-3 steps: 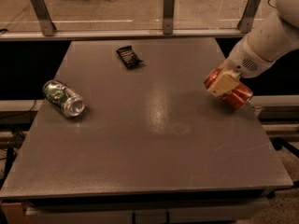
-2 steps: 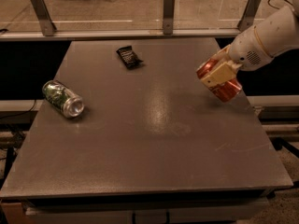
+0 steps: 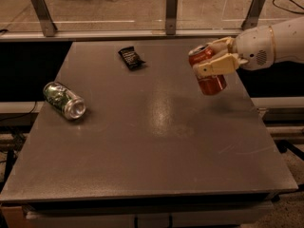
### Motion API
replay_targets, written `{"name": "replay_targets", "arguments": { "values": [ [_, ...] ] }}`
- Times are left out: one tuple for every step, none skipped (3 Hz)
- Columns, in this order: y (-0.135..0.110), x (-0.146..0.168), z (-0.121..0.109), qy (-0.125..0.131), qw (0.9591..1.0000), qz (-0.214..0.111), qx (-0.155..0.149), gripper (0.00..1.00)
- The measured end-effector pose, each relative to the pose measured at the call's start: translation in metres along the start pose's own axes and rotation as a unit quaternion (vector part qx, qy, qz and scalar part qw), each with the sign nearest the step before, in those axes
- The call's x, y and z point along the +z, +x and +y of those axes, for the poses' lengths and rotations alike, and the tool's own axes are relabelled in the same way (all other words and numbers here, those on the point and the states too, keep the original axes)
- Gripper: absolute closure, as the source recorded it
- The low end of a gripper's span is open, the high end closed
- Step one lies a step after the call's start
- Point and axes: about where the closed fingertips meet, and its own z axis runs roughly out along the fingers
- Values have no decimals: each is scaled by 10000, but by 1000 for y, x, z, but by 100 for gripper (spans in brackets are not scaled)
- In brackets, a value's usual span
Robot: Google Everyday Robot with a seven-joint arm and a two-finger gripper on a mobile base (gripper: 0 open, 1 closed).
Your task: Place coke can upright
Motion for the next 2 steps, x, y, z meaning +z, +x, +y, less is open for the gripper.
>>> {"name": "replay_targets", "arguments": {
  "values": [
    [-10, -2, 11, -234, 9957, -898, 28, 100],
    [-11, -5, 21, -421, 9842, -1720, 49, 100]
  ]
}}
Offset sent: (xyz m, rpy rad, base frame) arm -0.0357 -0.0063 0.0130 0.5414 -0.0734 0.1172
